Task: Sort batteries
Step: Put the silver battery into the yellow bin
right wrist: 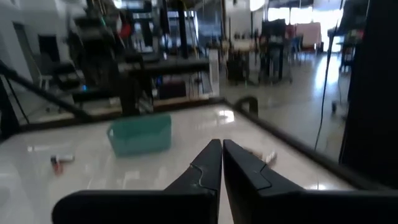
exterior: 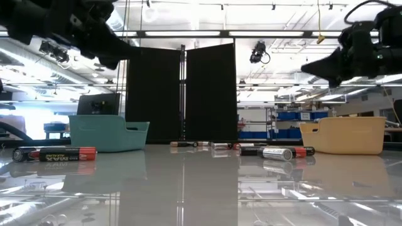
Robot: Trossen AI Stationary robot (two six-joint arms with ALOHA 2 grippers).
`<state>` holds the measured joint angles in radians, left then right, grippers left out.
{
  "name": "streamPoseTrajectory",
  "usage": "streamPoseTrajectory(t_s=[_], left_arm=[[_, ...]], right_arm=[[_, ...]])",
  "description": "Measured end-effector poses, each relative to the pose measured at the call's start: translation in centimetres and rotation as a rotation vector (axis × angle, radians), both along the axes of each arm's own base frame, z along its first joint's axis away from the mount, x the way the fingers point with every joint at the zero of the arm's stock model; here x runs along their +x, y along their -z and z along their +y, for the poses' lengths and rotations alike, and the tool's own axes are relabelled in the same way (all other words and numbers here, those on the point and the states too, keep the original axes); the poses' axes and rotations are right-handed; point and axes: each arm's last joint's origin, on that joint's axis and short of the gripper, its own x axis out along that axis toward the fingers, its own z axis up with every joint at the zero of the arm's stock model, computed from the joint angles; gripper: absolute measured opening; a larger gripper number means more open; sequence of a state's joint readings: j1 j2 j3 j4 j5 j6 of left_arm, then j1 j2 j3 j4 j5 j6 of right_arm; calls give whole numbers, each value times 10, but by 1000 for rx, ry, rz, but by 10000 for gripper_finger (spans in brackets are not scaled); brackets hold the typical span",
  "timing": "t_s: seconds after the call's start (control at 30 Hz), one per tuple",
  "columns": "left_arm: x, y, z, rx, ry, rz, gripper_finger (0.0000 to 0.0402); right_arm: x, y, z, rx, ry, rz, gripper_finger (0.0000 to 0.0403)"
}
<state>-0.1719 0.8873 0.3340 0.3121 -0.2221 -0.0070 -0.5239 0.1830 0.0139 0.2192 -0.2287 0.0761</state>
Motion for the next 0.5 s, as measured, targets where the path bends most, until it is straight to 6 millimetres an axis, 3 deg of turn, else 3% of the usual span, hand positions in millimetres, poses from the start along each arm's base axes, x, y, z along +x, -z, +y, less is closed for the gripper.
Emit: streamPoseTrajectory(t_s=[0.3, 0.5], left_arm=[[-21, 19, 13, -15, -25, -76, 4], [-32, 30, 20, -12, -57, -171, 4]], right_arm=[[-2, -13, 0, -62, 30, -119, 23], [0, -15, 2, -15, 4, -159, 9]])
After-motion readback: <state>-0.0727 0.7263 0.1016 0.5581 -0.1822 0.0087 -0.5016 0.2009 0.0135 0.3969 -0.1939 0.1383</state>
